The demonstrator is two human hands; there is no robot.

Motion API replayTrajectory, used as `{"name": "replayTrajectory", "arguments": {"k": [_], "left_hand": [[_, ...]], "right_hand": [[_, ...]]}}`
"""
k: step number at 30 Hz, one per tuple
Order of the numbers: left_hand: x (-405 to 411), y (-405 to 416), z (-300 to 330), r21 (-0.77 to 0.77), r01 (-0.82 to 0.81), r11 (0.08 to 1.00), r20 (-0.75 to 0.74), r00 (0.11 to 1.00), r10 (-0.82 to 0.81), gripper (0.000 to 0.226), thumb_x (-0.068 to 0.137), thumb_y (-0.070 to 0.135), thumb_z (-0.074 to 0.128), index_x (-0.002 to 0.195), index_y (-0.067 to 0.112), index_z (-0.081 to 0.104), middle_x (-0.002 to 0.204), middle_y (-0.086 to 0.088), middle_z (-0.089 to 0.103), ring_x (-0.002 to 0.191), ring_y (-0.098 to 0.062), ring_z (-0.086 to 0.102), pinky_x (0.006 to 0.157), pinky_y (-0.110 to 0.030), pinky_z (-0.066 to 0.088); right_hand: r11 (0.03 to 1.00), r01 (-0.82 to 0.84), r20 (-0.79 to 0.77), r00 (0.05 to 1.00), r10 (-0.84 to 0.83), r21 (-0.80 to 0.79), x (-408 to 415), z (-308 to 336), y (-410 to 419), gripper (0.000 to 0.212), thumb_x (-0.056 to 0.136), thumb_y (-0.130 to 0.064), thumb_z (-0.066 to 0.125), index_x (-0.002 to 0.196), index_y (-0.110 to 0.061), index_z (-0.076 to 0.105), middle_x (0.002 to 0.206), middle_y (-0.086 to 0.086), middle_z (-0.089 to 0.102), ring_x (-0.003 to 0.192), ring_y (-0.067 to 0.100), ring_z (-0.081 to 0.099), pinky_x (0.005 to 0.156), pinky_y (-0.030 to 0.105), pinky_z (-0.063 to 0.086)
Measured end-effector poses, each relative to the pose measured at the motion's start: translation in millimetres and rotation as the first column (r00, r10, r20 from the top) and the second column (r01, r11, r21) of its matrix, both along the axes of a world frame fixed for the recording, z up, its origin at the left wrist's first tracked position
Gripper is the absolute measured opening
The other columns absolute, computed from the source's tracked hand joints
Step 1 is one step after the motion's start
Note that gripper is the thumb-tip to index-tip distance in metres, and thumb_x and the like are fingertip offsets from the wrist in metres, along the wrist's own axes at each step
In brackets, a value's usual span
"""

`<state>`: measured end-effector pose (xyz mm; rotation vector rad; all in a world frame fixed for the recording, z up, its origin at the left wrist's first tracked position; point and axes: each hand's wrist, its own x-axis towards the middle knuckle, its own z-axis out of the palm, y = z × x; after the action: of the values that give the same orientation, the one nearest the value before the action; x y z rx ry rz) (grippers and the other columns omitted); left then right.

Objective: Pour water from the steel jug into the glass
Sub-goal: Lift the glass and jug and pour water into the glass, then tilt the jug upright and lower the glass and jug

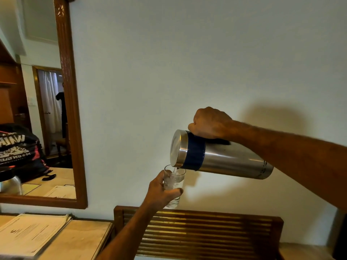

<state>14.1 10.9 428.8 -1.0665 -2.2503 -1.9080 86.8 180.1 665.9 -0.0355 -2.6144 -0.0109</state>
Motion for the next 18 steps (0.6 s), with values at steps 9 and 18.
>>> {"name": "replayTrajectory", "arguments": {"k": [9, 18], "left_hand": [[1.1, -4.2, 4.0, 0.014, -0.011, 1.000, 0.030, 1.000, 0.010, 0.057, 0.060, 0.037, 0.081, 0.112, 0.034, 0.057, 0.107, 0.004, 0.067, 0.093, -0.022, 0.069, 0.071, -0.031, 0.064], [4.6, 1.7, -4.7, 0.014, -0.013, 1.000, 0.063, 0.998, 0.012, 0.058, 0.061, 0.031, 0.083, 0.114, 0.033, 0.059, 0.108, 0.004, 0.070, 0.094, -0.020, 0.069, 0.073, -0.034, 0.064]], "right_hand": [[0.946, 0.038, -0.054, 0.997, -0.058, -0.322, 5.2, -26.5, 35.1, 0.032, 0.067, -0.038, 0.052, 0.046, -0.014, 0.050, 0.043, -0.001, 0.055, 0.043, 0.020, 0.053, 0.047, 0.032, 0.041], [0.470, -0.093, -0.167, 0.979, -0.119, -0.878, 35.7, -110.2, 88.1, 0.030, 0.076, -0.017, 0.057, 0.048, -0.011, 0.050, 0.030, -0.007, 0.045, 0.032, 0.015, 0.031, 0.036, 0.023, 0.025]]}}
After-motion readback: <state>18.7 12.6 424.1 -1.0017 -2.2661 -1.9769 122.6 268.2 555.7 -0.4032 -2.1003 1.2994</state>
